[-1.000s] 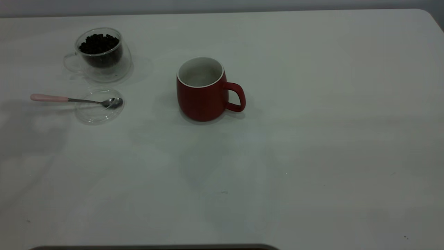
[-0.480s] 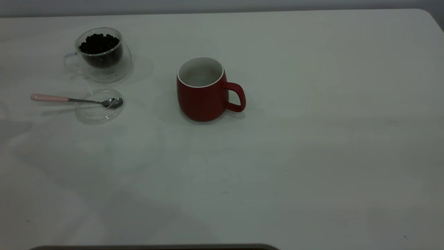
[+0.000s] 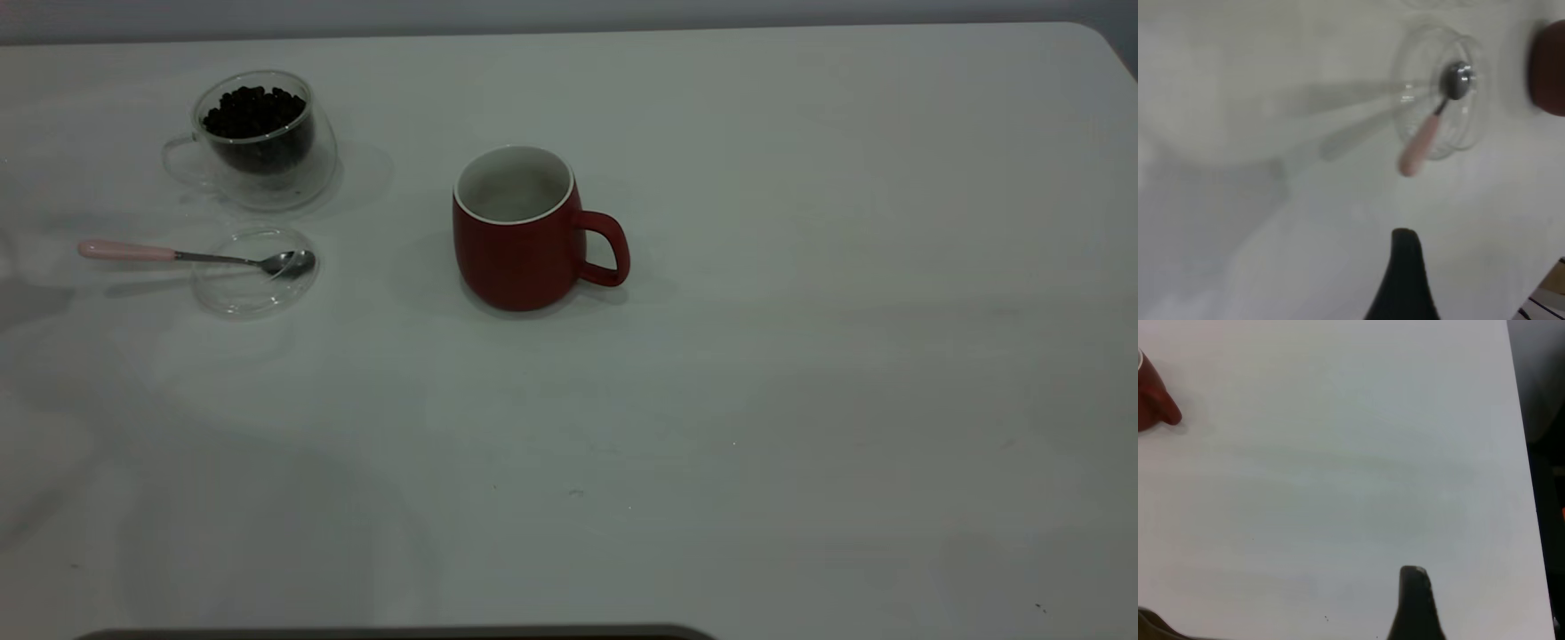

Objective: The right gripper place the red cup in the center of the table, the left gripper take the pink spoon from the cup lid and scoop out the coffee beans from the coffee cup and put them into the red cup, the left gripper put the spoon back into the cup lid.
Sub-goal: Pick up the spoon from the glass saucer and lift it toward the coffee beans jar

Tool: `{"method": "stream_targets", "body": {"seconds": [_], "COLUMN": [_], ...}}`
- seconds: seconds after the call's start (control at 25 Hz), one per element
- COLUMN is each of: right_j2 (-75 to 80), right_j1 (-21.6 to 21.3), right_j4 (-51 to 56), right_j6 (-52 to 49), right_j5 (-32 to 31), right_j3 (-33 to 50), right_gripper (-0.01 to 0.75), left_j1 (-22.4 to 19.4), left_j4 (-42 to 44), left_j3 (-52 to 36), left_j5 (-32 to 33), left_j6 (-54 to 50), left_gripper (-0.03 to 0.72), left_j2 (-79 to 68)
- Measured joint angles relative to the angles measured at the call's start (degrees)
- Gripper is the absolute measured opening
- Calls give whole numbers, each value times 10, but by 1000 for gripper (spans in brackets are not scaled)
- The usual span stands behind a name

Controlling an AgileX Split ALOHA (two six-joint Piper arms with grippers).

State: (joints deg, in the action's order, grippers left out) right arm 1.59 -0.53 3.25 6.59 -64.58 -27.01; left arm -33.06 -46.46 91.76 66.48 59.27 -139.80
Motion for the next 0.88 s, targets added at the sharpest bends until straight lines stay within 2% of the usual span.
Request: {"method": "stream_targets", "body": {"seconds": [0.36,0.88], "right_j2": [0,0], "right_j1": [0,0], "right_j4": [0,0], "right_j6": [0,0], "right_j5": [0,0], "right_j3": [0,0], "right_gripper": [591,591], "left_j1": [30,75], "left_j4": [-1,-38], "left_j3": [59,63], "left_j5": [0,-1], "left_j6": [-1,-6], "left_gripper": [683,683], "left_j2": [-83,-122]}}
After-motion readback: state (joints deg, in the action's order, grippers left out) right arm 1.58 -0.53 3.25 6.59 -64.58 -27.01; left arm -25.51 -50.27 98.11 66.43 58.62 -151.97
